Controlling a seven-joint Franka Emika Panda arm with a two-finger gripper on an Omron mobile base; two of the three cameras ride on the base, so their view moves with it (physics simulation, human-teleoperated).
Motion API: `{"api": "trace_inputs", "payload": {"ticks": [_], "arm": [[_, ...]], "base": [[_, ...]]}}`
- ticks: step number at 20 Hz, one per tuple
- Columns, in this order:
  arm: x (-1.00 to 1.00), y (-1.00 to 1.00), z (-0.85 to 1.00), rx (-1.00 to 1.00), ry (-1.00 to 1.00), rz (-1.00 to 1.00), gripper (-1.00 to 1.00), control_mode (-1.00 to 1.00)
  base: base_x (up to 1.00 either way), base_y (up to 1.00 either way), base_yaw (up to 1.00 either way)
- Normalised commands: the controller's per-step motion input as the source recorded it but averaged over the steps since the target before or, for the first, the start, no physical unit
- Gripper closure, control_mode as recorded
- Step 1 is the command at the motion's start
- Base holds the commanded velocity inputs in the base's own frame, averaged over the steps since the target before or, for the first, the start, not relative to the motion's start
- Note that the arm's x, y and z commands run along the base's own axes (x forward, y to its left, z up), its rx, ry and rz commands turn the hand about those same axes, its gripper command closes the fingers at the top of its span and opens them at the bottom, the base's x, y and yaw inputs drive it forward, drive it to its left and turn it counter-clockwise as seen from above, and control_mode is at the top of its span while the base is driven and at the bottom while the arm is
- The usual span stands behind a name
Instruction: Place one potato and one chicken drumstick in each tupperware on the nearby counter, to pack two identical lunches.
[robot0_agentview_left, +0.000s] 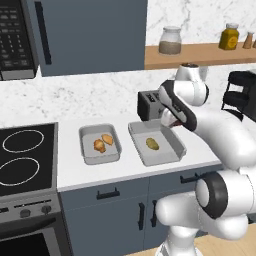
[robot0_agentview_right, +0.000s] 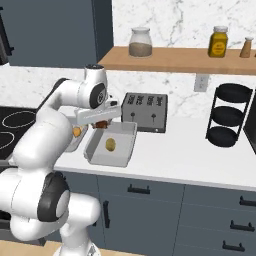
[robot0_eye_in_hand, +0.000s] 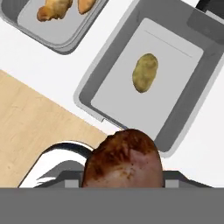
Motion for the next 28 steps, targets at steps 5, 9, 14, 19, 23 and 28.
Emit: {"api": "trace_inputs", "payload": {"ticks": [5, 9, 14, 19, 23, 28], "arm": [[0.49, 0.00, -0.93, -0.06, -0.17, -0.03, 1.00, -1.00], [0.63, 0.00, -0.89, 0.00, -0.17, 0.00, 1.00, -1.00], [0.58, 0.00, -0.33, -0.01, -0.16, 0.00, 1.00, -1.00], [0.70, -0.11, 0.00, -0.01, 0.00, -0.02, 1.00, -1.00], [0.85, -0.17, 0.00, 0.02, 0.00, 0.00, 1.00, -1.00], [0.46, -0.04, -0.02, 0.03, 0.00, 0.00, -1.00, -1.00]], "base": [[0.00, 0.00, 0.00], [0.00, 0.00, 0.00], [0.00, 0.00, 0.00], [0.00, 0.00, 0.00], [0.00, 0.00, 0.00], [0.00, 0.00, 0.00]]}}
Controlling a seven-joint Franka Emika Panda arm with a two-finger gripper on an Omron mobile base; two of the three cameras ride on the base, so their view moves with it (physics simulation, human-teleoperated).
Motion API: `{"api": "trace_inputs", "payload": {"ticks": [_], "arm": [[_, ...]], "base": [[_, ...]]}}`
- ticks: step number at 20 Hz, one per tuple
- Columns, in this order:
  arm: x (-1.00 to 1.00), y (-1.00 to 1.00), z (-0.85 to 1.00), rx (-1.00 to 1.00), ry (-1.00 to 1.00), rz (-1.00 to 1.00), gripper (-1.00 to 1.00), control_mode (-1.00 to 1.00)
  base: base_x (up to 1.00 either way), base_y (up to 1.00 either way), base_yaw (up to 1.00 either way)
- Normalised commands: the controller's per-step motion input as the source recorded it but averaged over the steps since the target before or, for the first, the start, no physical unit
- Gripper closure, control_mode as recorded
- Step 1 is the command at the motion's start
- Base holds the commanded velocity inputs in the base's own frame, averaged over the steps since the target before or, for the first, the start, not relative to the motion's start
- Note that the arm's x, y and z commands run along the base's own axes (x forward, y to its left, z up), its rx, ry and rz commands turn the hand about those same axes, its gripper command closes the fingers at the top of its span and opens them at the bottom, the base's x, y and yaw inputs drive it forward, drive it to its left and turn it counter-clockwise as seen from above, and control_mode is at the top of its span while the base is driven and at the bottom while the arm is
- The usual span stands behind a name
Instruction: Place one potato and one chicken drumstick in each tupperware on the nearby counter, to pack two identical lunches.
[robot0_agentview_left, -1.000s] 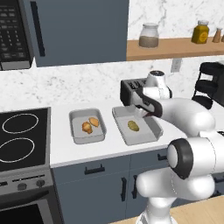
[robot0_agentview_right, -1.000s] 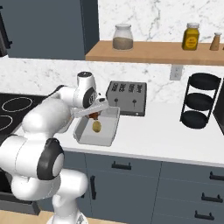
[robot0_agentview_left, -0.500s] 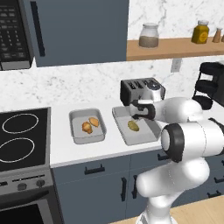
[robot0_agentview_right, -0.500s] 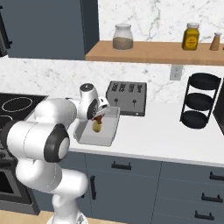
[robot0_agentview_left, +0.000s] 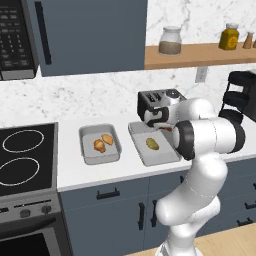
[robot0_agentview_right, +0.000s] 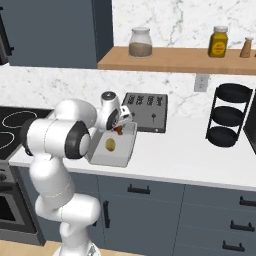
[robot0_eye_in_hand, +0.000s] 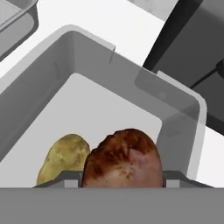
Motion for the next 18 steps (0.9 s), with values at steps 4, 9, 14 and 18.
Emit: {"api": "trace_inputs", "payload": {"ticks": [4, 9, 14, 18], "arm": [[-0.03, 0.02, -0.02, 0.00, -0.07, -0.04, -1.00, -1.00], [0.00, 0.00, 0.00, 0.00, -0.06, -0.04, -1.00, -1.00], [0.00, 0.00, 0.00, 0.00, -0.06, -0.08, -1.00, -1.00], [-0.34, -0.06, 0.33, 0.10, -0.02, -0.05, -1.00, -1.00]], "base": [[0.00, 0.00, 0.00], [0.00, 0.00, 0.00], [0.00, 0.00, 0.00], [0.00, 0.00, 0.00]]}}
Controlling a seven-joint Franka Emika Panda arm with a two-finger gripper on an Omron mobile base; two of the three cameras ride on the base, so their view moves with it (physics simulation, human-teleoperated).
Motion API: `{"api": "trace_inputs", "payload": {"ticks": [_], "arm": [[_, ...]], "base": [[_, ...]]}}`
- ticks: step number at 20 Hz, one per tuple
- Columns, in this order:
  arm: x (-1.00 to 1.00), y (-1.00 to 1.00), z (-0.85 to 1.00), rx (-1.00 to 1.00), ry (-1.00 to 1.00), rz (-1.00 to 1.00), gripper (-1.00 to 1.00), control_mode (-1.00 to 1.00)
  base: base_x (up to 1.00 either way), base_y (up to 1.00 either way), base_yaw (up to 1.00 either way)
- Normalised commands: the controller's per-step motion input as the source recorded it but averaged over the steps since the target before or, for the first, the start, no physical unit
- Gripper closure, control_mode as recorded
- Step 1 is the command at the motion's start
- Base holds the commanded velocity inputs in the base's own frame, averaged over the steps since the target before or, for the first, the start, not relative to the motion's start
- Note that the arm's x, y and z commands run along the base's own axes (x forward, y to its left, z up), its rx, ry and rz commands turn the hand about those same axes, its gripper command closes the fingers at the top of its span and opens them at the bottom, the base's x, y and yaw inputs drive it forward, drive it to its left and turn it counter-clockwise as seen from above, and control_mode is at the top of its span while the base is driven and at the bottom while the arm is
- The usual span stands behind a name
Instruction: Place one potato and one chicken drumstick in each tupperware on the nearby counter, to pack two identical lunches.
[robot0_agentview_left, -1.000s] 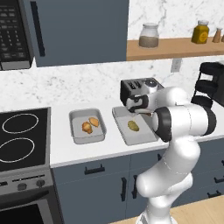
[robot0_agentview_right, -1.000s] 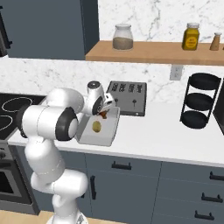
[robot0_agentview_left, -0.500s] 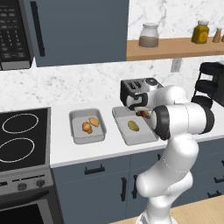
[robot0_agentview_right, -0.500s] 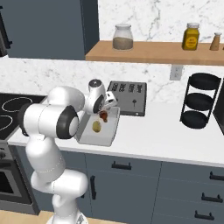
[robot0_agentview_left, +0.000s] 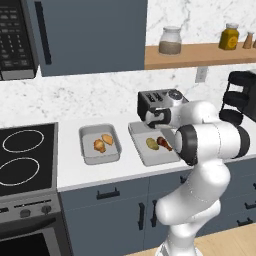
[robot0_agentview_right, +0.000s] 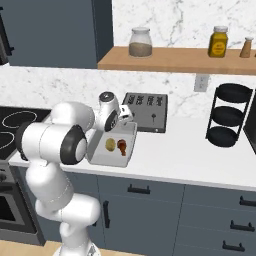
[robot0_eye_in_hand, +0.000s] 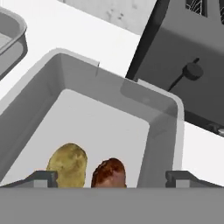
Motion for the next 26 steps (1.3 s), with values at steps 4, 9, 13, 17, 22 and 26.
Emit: {"api": "trace_inputs", "payload": {"ticks": [4, 9, 13, 17, 22, 26], "arm": [[-0.86, -0.04, 0.58, 0.30, 0.00, -0.20, -1.00, -1.00], [-0.85, 0.00, 0.81, 0.36, 0.15, -0.26, -1.00, -1.00], [-0.90, 0.00, 0.93, 0.05, 0.31, 0.01, -1.00, -1.00], [-0.99, 0.17, 0.77, -0.03, 0.51, 0.01, -1.00, -1.00], [-1.00, 0.26, 0.16, -0.17, 0.17, 0.01, -1.00, -1.00], [-1.00, 0.24, 0.00, -0.21, -0.13, 0.03, -1.00, -1.00]], "base": [[0.00, 0.00, 0.00], [0.00, 0.00, 0.00], [0.00, 0.00, 0.00], [0.00, 0.00, 0.00], [0.00, 0.00, 0.00], [0.00, 0.00, 0.00]]}}
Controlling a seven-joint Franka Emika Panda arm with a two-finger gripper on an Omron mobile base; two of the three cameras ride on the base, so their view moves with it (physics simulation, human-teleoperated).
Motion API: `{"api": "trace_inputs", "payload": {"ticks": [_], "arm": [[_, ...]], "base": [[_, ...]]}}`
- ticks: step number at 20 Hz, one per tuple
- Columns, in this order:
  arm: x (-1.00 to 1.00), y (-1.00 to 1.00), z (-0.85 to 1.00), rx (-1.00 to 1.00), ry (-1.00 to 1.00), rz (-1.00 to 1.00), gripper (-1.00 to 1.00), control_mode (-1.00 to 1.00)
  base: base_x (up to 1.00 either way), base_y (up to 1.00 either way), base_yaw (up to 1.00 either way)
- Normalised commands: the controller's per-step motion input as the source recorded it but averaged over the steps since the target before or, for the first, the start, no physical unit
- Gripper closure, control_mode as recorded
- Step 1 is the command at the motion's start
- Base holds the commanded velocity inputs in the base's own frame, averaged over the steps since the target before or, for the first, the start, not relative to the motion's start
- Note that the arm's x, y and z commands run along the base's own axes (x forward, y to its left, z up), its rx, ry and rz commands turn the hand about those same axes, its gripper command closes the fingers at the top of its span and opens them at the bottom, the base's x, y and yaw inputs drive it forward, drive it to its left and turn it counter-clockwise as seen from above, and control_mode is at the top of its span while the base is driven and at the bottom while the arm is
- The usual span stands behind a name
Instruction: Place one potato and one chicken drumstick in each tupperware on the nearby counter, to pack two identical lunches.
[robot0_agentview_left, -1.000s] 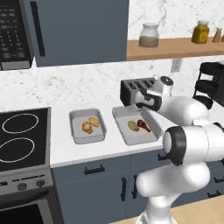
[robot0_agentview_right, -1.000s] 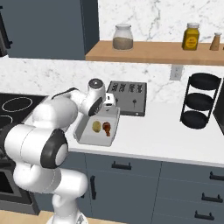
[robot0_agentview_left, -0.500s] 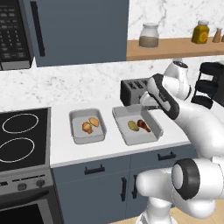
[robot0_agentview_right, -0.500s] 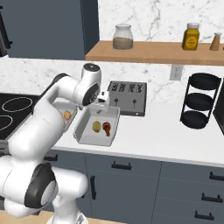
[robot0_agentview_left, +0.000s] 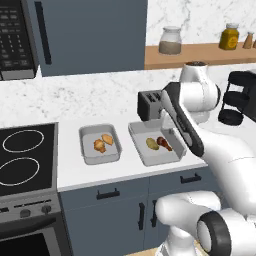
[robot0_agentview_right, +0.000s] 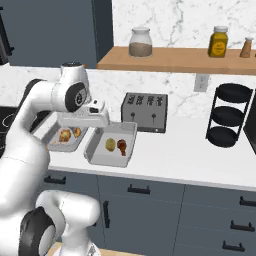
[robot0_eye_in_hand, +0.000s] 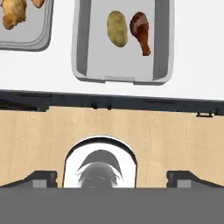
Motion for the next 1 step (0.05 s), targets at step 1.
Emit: {"api": "trace_inputs", "payload": {"ticks": [1], "arm": [[-1.00, 0.09, 0.00, -0.12, -0.29, 0.06, -1.00, -1.00]], "base": [[0.00, 0.00, 0.00]]}}
